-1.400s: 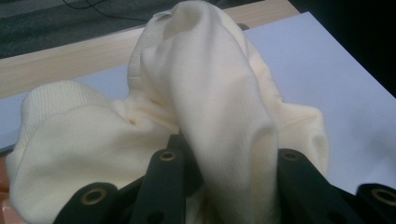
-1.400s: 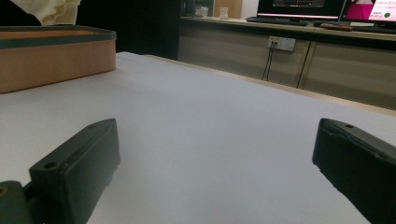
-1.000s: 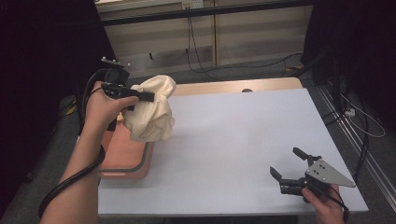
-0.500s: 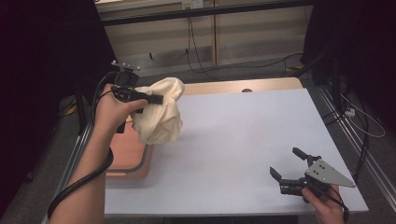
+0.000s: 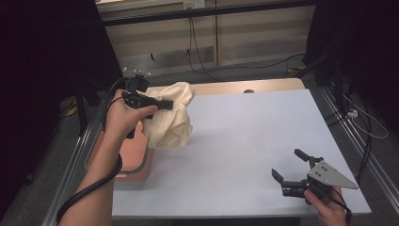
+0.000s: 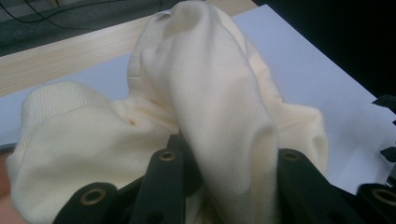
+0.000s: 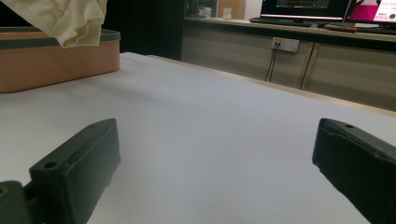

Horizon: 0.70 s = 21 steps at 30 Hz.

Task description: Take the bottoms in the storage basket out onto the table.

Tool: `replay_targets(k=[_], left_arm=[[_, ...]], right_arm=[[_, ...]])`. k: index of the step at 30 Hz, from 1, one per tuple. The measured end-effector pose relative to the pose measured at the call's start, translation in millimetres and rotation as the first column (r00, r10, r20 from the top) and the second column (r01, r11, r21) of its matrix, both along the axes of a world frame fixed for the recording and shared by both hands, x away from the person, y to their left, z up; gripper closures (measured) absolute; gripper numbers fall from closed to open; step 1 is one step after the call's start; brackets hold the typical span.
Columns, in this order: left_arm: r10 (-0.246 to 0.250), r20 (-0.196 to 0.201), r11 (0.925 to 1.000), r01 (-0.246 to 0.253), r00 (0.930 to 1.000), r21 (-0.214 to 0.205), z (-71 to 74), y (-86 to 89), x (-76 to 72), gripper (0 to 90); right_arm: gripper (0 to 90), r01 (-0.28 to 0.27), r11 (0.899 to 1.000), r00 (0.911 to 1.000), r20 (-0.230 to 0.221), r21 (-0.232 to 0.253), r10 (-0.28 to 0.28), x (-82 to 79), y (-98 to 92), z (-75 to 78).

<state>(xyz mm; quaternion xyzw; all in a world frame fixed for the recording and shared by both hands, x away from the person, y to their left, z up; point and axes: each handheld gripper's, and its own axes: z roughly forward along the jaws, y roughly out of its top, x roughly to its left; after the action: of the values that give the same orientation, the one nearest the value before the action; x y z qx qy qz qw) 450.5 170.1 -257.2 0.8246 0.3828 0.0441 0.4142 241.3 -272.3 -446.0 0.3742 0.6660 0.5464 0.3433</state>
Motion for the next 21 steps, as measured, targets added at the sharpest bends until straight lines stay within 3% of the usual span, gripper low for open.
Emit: replay_targets(k=[12, 21], left_arm=[[-0.022, -0.004, 0.9997, 0.021, 0.9998, -0.013, -9.8, -11.3, -3.4, 73.7], [-0.032, 0.015, 0.9993, 0.032, 0.9994, -0.018, -15.4, -18.1, -6.4, 73.5]], right_arm=[[0.5, -0.002, 1.000, 1.0000, 0.000, 0.001, 0.002, -0.2, 0.2, 0.1], [0.5, -0.004, 1.000, 1.0000, 0.001, 0.001, 0.004, -0.2, 0.3, 0.2]])
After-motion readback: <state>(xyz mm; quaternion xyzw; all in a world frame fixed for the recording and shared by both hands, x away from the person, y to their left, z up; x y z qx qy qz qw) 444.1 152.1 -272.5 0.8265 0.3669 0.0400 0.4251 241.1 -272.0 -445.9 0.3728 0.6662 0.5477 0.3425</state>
